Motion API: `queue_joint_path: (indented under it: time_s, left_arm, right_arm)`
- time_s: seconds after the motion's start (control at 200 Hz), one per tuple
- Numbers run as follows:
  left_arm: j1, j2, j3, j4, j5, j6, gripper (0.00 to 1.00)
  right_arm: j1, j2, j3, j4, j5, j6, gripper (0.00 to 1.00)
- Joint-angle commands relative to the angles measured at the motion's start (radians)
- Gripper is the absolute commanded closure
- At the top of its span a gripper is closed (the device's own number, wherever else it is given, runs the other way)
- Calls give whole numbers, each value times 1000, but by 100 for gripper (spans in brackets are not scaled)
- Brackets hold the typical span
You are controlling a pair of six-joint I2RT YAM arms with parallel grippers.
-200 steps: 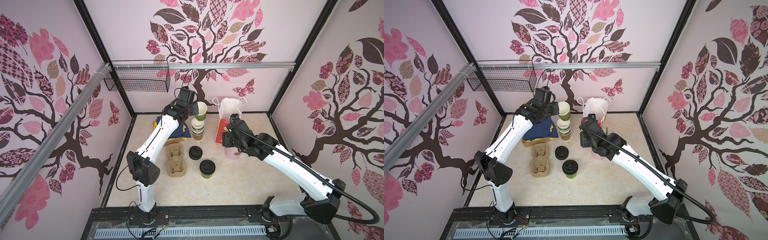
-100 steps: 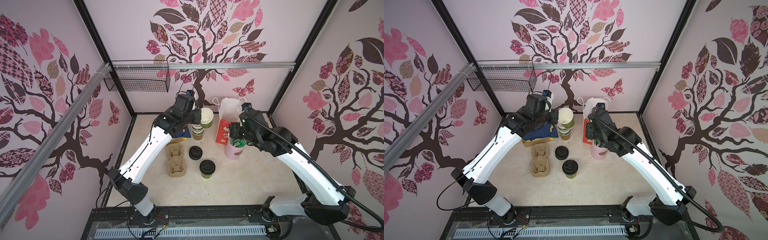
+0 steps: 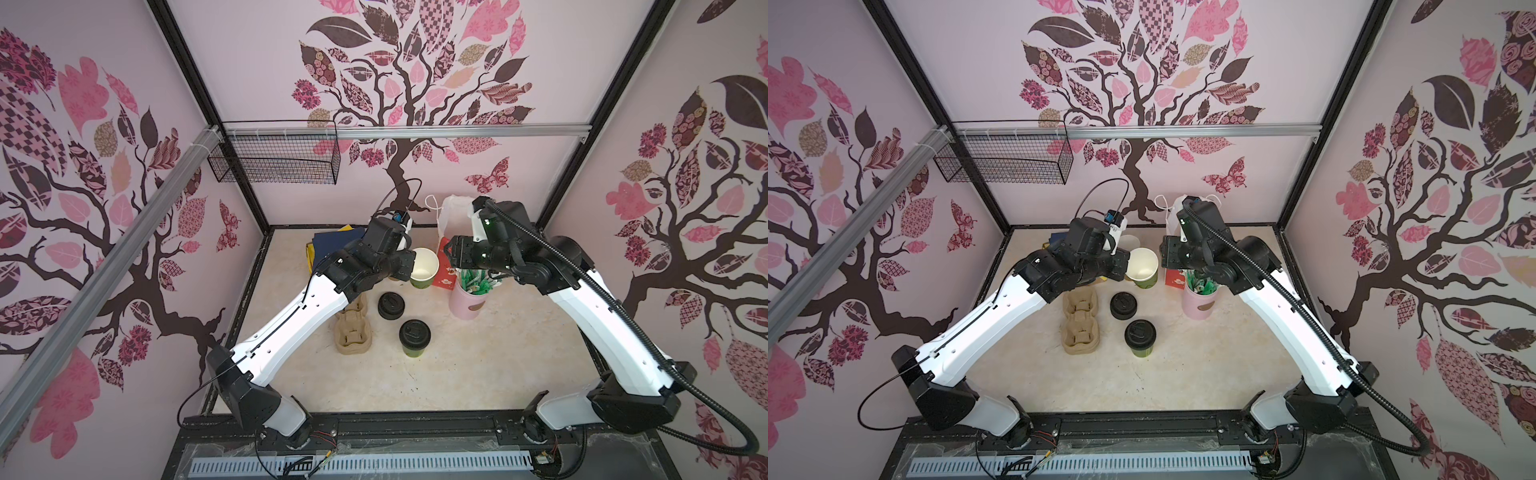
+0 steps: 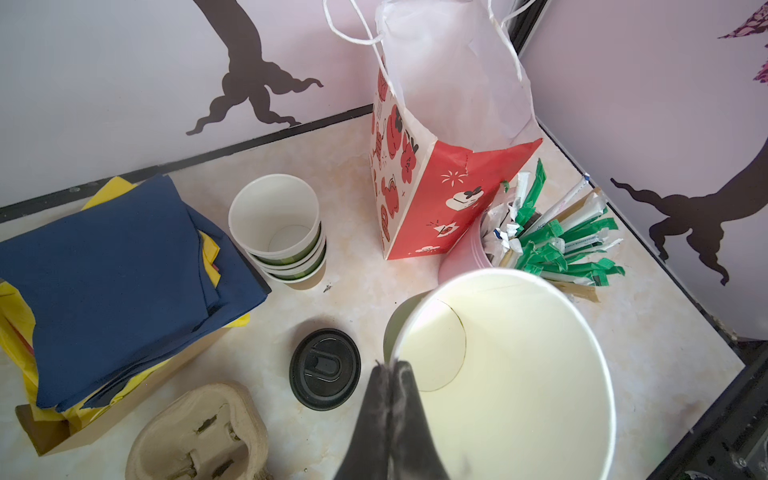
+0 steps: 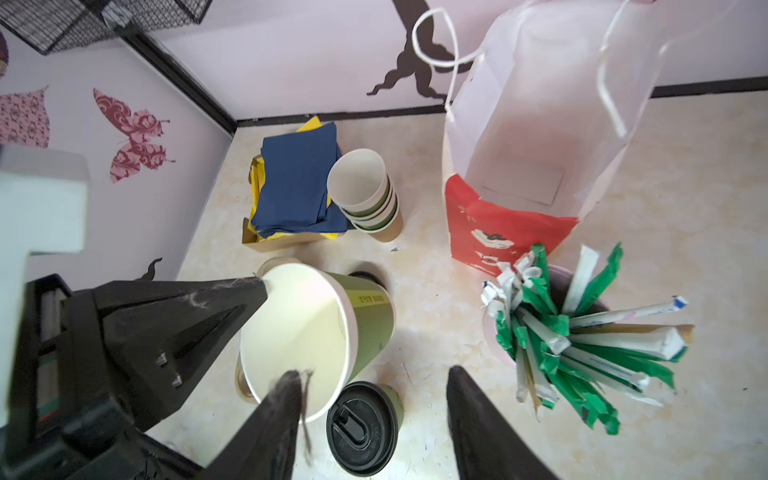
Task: Pack the takeout coffee
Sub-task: 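Lower the green-banded cup upright with the right gripper while the left gripper releases and withdraws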
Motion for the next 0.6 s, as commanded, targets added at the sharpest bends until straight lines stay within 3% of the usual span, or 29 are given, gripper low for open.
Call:
queue_joint_path:
  time_s: [0.0,0.595]
  left_arm:
    - [-14,-27,-30,40,-36,31,100]
    - [-47,-24,-42,42,-93,44,100]
  right_arm:
    - [-2,34,29,-64,-59,24,42]
    - [-2,98,-56,2,-29,64,63]
